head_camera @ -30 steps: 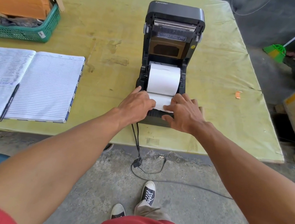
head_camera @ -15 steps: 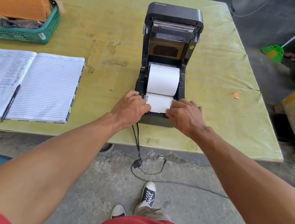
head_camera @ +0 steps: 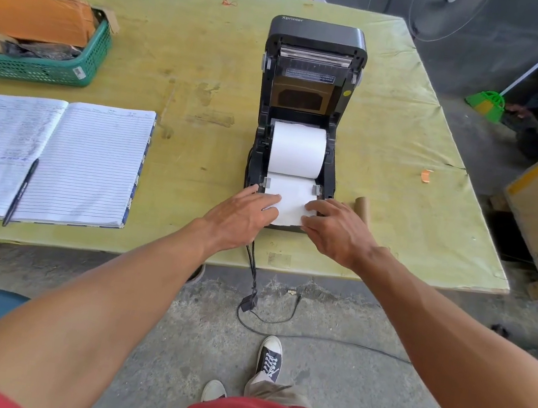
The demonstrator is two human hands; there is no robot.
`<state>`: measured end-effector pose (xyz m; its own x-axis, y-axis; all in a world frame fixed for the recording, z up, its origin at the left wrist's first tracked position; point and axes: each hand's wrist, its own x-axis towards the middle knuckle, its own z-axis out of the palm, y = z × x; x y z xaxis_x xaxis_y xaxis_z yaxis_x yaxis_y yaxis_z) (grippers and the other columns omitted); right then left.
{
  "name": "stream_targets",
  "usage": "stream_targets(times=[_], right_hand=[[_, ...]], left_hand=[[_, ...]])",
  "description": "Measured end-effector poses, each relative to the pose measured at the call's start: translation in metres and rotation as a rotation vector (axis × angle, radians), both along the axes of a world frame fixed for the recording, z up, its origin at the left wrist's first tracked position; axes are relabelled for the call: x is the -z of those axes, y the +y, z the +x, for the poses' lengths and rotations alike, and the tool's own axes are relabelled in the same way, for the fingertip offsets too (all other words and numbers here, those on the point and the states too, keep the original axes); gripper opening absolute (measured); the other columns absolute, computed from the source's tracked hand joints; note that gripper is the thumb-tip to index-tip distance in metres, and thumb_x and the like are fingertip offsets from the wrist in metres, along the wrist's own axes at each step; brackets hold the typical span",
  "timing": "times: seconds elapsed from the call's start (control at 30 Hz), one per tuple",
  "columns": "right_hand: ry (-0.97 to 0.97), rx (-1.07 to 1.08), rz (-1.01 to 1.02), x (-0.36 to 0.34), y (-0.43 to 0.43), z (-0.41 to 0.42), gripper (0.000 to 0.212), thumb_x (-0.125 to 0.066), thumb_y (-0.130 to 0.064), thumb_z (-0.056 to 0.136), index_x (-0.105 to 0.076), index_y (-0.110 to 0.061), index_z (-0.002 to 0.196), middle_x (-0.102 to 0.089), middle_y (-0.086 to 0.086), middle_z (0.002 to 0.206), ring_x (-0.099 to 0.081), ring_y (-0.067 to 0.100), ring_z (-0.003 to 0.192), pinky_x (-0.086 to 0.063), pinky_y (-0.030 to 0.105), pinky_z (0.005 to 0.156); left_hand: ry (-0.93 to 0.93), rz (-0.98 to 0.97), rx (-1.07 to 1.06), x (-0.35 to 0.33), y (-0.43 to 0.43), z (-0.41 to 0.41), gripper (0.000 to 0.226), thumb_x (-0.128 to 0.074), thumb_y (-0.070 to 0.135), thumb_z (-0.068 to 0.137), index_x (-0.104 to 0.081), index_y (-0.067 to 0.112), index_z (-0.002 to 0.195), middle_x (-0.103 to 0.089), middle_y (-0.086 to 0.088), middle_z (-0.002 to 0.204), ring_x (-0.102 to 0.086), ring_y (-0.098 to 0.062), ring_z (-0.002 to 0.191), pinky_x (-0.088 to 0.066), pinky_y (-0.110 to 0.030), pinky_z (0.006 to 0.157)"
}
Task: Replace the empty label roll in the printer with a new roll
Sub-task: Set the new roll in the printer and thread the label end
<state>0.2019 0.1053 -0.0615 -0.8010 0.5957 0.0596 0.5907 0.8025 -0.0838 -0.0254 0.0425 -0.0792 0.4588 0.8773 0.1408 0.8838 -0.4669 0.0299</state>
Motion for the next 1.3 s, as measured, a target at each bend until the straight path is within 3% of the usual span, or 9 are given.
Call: stream_targets(times=[0.2, 0.37, 0.57, 0.73, 0.87, 1.0, 1.07, 1.23, 1.3], right_hand=[[0.080, -0.036, 0.020, 0.003, -0.008, 0.002, 0.025, -0.058, -0.020, 0.097, -0.077, -0.005, 0.089, -0.069, 0.018, 0.119, -0.063, 0.036, 0.106, -0.052, 0.050, 0.090], [0.121, -0.076, 0.026, 0.007, -0.012, 0.002, 0.019, -0.065, -0.018, 0.090, -0.079, -0.007, 0.083, -0.070, 0.016, 0.114, -0.065, 0.034, 0.099, -0.054, 0.047, 0.090], [0.167, -0.038, -0.032, 0.005, -0.010, 0.002, 0.036, -0.056, -0.038, 0.094, -0.077, -0.009, 0.104, -0.072, 0.011, 0.115, -0.067, 0.028, 0.103, -0.052, 0.044, 0.096], [0.230, -0.028, 0.012, 0.004, -0.005, -0.002, 0.018, -0.065, -0.010, 0.090, -0.074, -0.001, 0.103, -0.074, 0.015, 0.098, -0.069, 0.033, 0.085, -0.057, 0.042, 0.082], [0.208, -0.024, 0.027, 0.007, -0.005, 0.002, 0.024, -0.068, -0.014, 0.089, -0.072, 0.000, 0.109, -0.070, 0.018, 0.106, -0.065, 0.035, 0.091, -0.056, 0.043, 0.084], [0.188, -0.018, 0.046, 0.007, -0.006, 0.002, 0.030, -0.069, -0.018, 0.089, -0.071, 0.000, 0.113, -0.068, 0.020, 0.113, -0.063, 0.038, 0.096, -0.055, 0.044, 0.087], [0.161, -0.016, 0.048, 0.008, -0.005, 0.003, 0.033, -0.071, -0.020, 0.089, -0.070, -0.001, 0.115, -0.067, 0.021, 0.116, -0.063, 0.038, 0.099, -0.054, 0.045, 0.089], [0.139, -0.024, 0.081, 0.011, -0.003, 0.002, 0.033, -0.078, -0.018, 0.084, -0.071, -0.001, 0.111, -0.068, 0.020, 0.112, -0.064, 0.037, 0.095, -0.055, 0.044, 0.086], [0.137, -0.025, 0.079, 0.013, -0.002, 0.002, 0.033, -0.077, -0.017, 0.084, -0.071, -0.001, 0.112, -0.068, 0.019, 0.112, -0.063, 0.037, 0.096, -0.055, 0.045, 0.086]], left_hand=[[-0.024, 0.019, 0.047, 0.000, -0.006, -0.002, 0.010, -0.061, -0.008, 0.088, -0.066, 0.000, 0.092, -0.062, -0.027, 0.128, -0.059, -0.035, 0.121, -0.035, -0.052, 0.112], [0.013, -0.007, 0.045, 0.009, -0.011, -0.001, 0.005, -0.056, -0.001, 0.092, -0.059, 0.003, 0.091, -0.044, -0.032, 0.144, -0.041, -0.039, 0.138, -0.028, -0.047, 0.118], [-0.018, 0.055, 0.093, 0.009, -0.011, -0.003, 0.010, -0.062, 0.012, 0.092, -0.064, 0.002, 0.094, -0.057, -0.029, 0.133, -0.052, -0.039, 0.128, -0.039, -0.050, 0.111], [-0.059, 0.082, 0.148, 0.009, -0.011, -0.001, 0.010, -0.066, 0.002, 0.088, -0.066, -0.003, 0.097, -0.063, -0.030, 0.123, -0.060, -0.040, 0.118, -0.043, -0.047, 0.106], [-0.068, 0.010, 0.169, 0.012, -0.011, -0.002, 0.020, -0.049, -0.008, 0.092, -0.061, -0.006, 0.108, -0.052, -0.032, 0.136, -0.049, -0.039, 0.131, -0.041, -0.044, 0.110], [-0.087, -0.027, 0.210, 0.011, -0.015, -0.002, 0.028, -0.037, -0.015, 0.087, -0.058, -0.003, 0.101, -0.044, -0.035, 0.141, -0.039, -0.040, 0.138, -0.040, -0.044, 0.111], [-0.079, -0.027, 0.232, 0.011, -0.017, -0.002, 0.024, -0.042, -0.015, 0.087, -0.058, -0.001, 0.098, -0.045, -0.035, 0.141, -0.040, -0.041, 0.138, -0.041, -0.046, 0.111], [-0.049, -0.001, 0.237, 0.010, -0.018, -0.004, 0.013, -0.058, 0.009, 0.093, -0.065, 0.002, 0.101, -0.056, -0.030, 0.133, -0.052, -0.039, 0.129, -0.046, -0.049, 0.106], [-0.083, 0.031, 0.231, 0.006, -0.019, -0.002, 0.019, -0.056, 0.020, 0.094, -0.068, 0.006, 0.095, -0.067, -0.026, 0.119, -0.063, -0.035, 0.116, -0.051, -0.049, 0.100]])
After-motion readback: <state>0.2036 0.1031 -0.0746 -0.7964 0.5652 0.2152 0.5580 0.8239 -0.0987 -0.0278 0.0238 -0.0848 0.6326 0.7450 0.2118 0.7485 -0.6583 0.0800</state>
